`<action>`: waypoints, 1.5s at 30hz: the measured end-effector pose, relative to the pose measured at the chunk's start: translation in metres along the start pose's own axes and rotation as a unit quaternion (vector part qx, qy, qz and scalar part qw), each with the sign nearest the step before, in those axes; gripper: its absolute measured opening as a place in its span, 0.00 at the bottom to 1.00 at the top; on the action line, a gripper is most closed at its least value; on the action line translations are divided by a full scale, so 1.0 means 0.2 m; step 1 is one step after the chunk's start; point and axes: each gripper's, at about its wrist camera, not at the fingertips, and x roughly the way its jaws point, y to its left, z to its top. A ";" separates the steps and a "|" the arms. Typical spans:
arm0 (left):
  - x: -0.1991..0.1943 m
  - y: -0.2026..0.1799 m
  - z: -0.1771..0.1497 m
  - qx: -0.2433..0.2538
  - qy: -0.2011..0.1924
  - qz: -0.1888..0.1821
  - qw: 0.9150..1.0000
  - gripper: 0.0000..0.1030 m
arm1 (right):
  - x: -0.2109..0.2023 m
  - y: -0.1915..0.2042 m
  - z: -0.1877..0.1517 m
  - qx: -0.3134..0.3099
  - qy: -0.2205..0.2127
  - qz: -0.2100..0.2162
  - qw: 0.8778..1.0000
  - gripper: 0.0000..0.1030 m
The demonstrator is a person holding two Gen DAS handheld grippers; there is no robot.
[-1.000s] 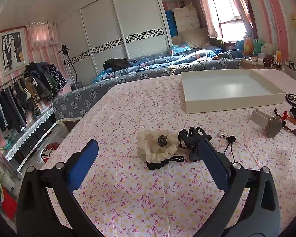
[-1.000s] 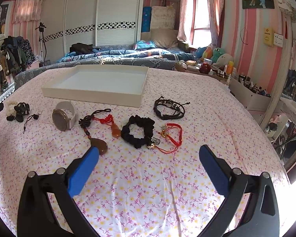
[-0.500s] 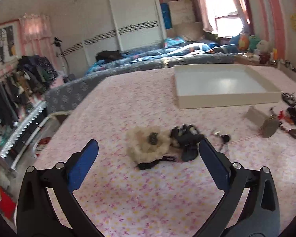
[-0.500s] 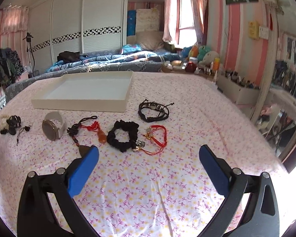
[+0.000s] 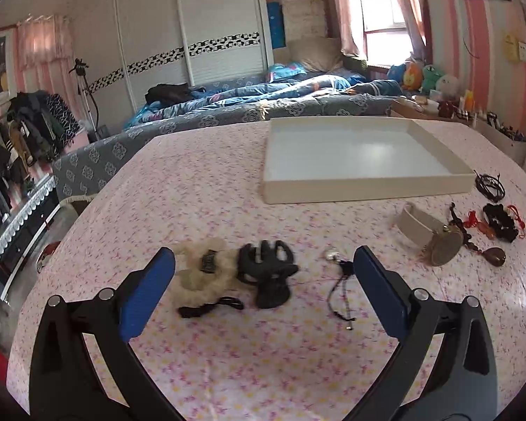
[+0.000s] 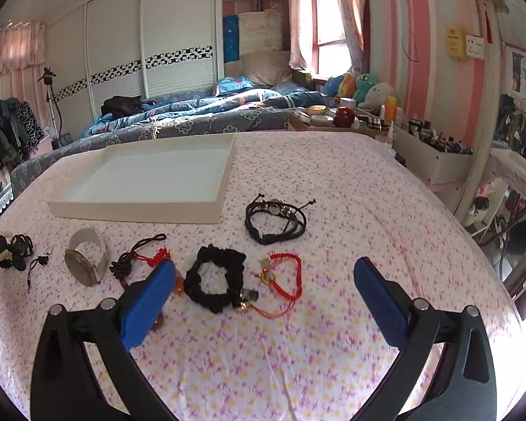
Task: Organize jewelry
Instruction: 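Grasp the black claw clip with the left tool while the right tool grasps the black beaded bracelet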
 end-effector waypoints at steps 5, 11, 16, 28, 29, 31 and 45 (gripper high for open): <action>0.06 -0.07 0.02 -0.011 0.015 0.005 1.000 0.90 | 0.04 -0.03 0.02 -0.008 0.001 0.005 1.000 0.98; 0.18 -0.13 0.01 -0.001 0.061 0.015 0.998 0.62 | 0.06 -0.10 0.02 0.001 0.005 0.013 1.000 0.98; 0.19 -0.13 0.02 -0.001 0.060 0.031 0.998 0.38 | 0.08 -0.15 0.01 0.010 0.010 0.019 1.000 0.98; 0.19 -0.06 0.00 -0.018 0.070 0.030 0.997 0.32 | 0.09 -0.18 -0.03 0.030 0.013 0.032 0.999 0.98; 0.19 -0.05 0.00 -0.018 0.070 0.029 0.997 0.32 | 0.09 -0.18 -0.03 0.029 0.012 0.031 0.999 0.98; 0.20 -0.06 0.00 -0.009 0.072 0.034 0.997 0.32 | 0.08 -0.18 -0.03 0.029 0.011 0.031 0.999 0.98; 0.13 -0.04 0.01 -0.012 0.058 0.021 0.998 0.27 | 0.10 -0.21 0.04 0.023 0.014 0.026 0.999 0.98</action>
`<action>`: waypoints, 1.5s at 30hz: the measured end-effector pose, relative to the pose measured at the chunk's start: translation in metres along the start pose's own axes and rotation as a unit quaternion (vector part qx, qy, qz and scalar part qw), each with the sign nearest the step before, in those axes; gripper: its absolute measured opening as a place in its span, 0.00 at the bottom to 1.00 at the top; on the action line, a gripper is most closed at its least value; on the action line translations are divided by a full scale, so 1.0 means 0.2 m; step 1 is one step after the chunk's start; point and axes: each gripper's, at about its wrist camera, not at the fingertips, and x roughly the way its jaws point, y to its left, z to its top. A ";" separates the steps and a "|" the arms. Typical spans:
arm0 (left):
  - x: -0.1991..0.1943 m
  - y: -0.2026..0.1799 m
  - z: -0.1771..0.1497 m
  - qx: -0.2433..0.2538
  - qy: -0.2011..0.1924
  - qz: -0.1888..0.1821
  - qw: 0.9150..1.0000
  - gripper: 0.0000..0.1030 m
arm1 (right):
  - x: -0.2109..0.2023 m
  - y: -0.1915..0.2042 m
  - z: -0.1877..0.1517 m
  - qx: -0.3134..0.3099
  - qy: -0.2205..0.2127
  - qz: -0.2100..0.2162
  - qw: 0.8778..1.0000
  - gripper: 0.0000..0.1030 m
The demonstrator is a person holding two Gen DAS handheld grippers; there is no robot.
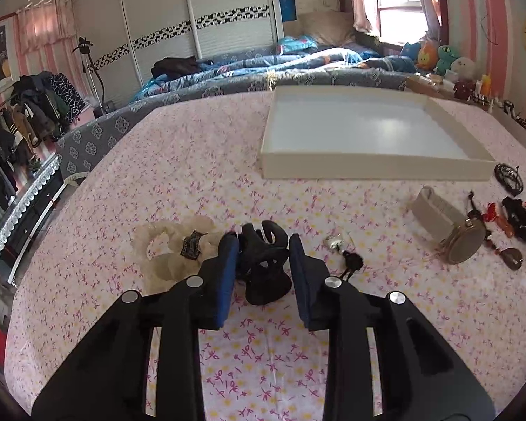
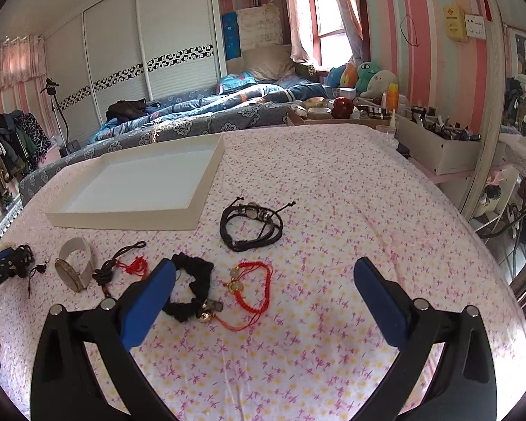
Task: Organize jewelry
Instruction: 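Grasp the black claw clip with the left tool while the right tool grasps the black beaded bracelet, then carry the clip and bracelet in both tools over the white tray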
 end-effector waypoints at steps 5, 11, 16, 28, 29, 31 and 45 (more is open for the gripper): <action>-0.07 0.01 0.10 0.000 -0.031 -0.010 0.999 0.27 | 0.06 -0.02 0.05 -0.003 0.011 -0.018 1.000 0.98; -0.06 0.07 0.28 -0.008 -0.063 -0.015 0.998 0.27 | 0.16 -0.04 0.13 -0.010 0.026 -0.036 0.999 0.98; 0.01 0.12 0.43 -0.016 -0.078 -0.017 0.997 0.27 | 0.33 -0.03 0.19 -0.013 0.060 -0.041 0.997 0.77; 0.21 0.05 0.55 -0.020 -0.073 -0.047 0.996 0.27 | 0.62 -0.02 0.20 0.007 0.132 -0.039 0.990 0.11; 0.22 0.05 0.55 -0.021 -0.072 -0.049 0.996 0.27 | 0.61 -0.02 0.20 0.014 0.125 -0.036 0.991 0.11; 0.22 0.05 0.55 -0.023 -0.073 -0.053 0.996 0.27 | 0.54 -0.03 0.25 0.021 0.098 -0.032 0.994 0.11; 0.18 -0.04 0.77 -0.035 -0.118 -0.104 0.987 0.27 | 0.29 0.24 0.64 0.010 -0.023 0.040 0.999 0.11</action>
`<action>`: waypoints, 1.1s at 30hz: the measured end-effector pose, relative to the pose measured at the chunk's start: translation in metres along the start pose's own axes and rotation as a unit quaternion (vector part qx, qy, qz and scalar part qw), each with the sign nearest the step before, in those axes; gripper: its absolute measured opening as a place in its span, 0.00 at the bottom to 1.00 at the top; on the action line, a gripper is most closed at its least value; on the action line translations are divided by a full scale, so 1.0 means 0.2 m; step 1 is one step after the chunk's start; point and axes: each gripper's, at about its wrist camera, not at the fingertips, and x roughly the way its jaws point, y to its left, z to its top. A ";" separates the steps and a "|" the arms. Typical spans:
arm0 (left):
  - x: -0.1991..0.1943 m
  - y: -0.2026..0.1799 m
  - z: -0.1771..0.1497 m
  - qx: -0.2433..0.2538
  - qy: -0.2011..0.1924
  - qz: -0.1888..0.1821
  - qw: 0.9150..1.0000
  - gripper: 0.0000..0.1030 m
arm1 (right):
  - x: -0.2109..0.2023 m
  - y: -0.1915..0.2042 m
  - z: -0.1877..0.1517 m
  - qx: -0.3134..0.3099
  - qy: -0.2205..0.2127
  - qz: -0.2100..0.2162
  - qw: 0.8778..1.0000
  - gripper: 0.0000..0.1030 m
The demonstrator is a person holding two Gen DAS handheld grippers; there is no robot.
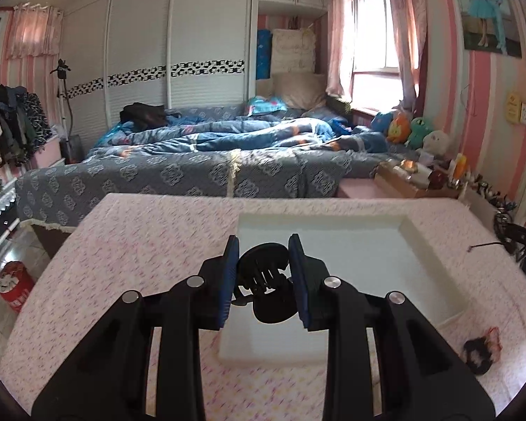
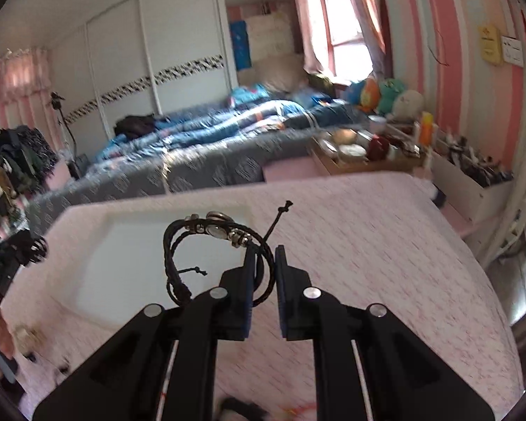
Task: Organize jewelry
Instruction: 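Carry the clip and bracelet in both tools over the white tray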
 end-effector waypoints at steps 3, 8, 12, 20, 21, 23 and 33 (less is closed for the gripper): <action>0.06 -0.06 0.05 -0.001 -0.003 -0.018 1.000 0.27 | 0.04 0.11 0.07 0.002 -0.023 0.012 1.000 0.11; 0.17 -0.14 0.05 0.004 -0.003 -0.030 1.000 0.27 | 0.18 0.27 0.07 0.000 -0.014 0.031 0.999 0.11; 0.28 -0.21 -0.04 0.010 0.014 -0.051 0.999 0.27 | 0.31 0.39 -0.03 -0.029 0.007 0.030 0.999 0.11; 0.42 -0.21 -0.18 0.008 0.069 -0.050 0.996 0.27 | 0.45 0.45 -0.20 -0.062 0.059 0.042 0.995 0.11; 0.43 -0.20 -0.19 0.001 0.072 -0.054 0.996 0.27 | 0.46 0.45 -0.21 -0.059 0.063 0.044 0.995 0.11; 0.43 -0.19 -0.20 0.000 0.073 -0.053 0.996 0.27 | 0.45 0.44 -0.22 -0.060 0.064 0.041 0.995 0.11; 0.46 -0.25 -0.24 0.017 0.092 -0.055 0.994 0.27 | 0.51 0.48 -0.27 -0.077 0.089 0.042 0.992 0.12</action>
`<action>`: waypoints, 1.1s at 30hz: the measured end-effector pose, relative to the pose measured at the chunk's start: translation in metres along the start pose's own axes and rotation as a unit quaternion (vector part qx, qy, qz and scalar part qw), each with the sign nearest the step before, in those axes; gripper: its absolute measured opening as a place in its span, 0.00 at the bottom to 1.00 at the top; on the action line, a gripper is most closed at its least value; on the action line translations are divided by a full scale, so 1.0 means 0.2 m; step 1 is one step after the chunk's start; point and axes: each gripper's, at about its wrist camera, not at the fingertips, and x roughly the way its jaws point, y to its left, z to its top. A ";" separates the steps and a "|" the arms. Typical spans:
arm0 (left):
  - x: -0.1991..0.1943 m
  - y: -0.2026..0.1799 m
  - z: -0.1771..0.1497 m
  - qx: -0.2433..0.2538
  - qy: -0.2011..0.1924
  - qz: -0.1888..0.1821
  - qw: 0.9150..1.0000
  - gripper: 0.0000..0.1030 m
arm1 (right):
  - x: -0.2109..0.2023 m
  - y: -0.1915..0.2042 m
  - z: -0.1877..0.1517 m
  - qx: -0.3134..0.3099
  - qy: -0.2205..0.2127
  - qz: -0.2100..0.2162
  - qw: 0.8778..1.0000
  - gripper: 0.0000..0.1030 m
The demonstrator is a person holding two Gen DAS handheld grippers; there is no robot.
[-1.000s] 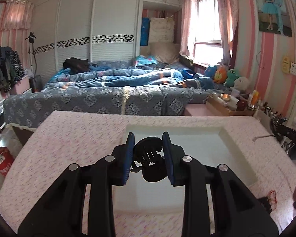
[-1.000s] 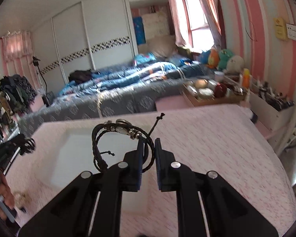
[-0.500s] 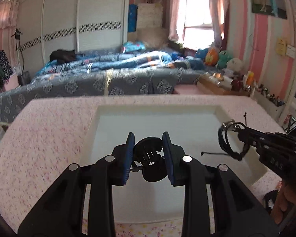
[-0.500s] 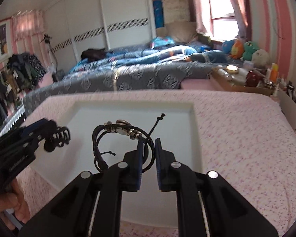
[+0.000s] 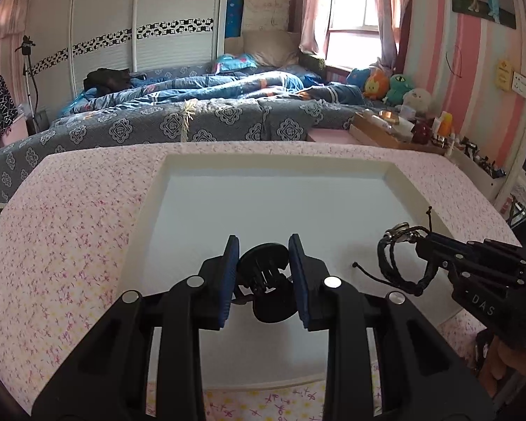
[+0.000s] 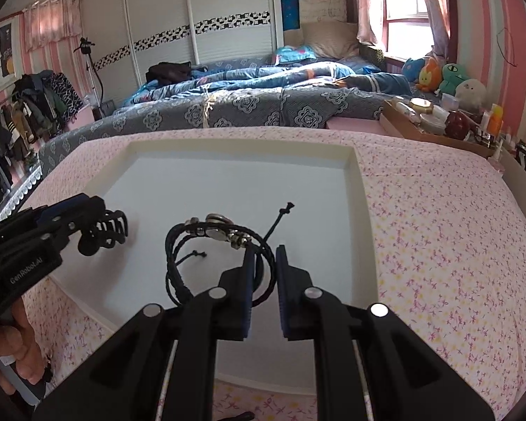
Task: Organize jewelry
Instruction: 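Carry the clip and bracelet in both tools over the white tray, then open both tools to drop the clip and bracelet into the tray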
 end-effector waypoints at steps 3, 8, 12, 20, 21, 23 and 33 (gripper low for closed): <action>0.01 -0.01 -0.01 0.004 0.008 0.001 1.000 0.27 | 0.00 0.00 0.00 0.001 0.006 0.000 1.000 0.12; 0.03 0.00 -0.02 0.004 0.017 0.001 1.000 0.27 | 0.02 -0.01 0.00 0.004 0.014 -0.003 1.000 0.13; 0.03 -0.01 -0.03 0.012 0.021 0.002 1.000 0.27 | 0.03 -0.01 0.00 0.001 0.017 -0.009 1.000 0.14; 0.06 -0.01 -0.05 0.014 0.030 -0.001 0.999 0.27 | 0.05 -0.03 0.01 0.002 0.025 -0.012 1.000 0.14; 0.06 -0.02 -0.05 0.015 0.030 0.000 0.999 0.27 | 0.05 -0.02 0.00 0.002 0.025 -0.012 1.000 0.14; 0.05 -0.02 -0.05 0.014 0.030 -0.001 0.999 0.27 | 0.06 -0.02 0.00 0.001 0.027 -0.011 1.000 0.14; 0.05 -0.02 -0.05 0.016 0.029 0.003 0.999 0.27 | 0.07 -0.01 -0.01 -0.001 0.030 -0.010 0.999 0.14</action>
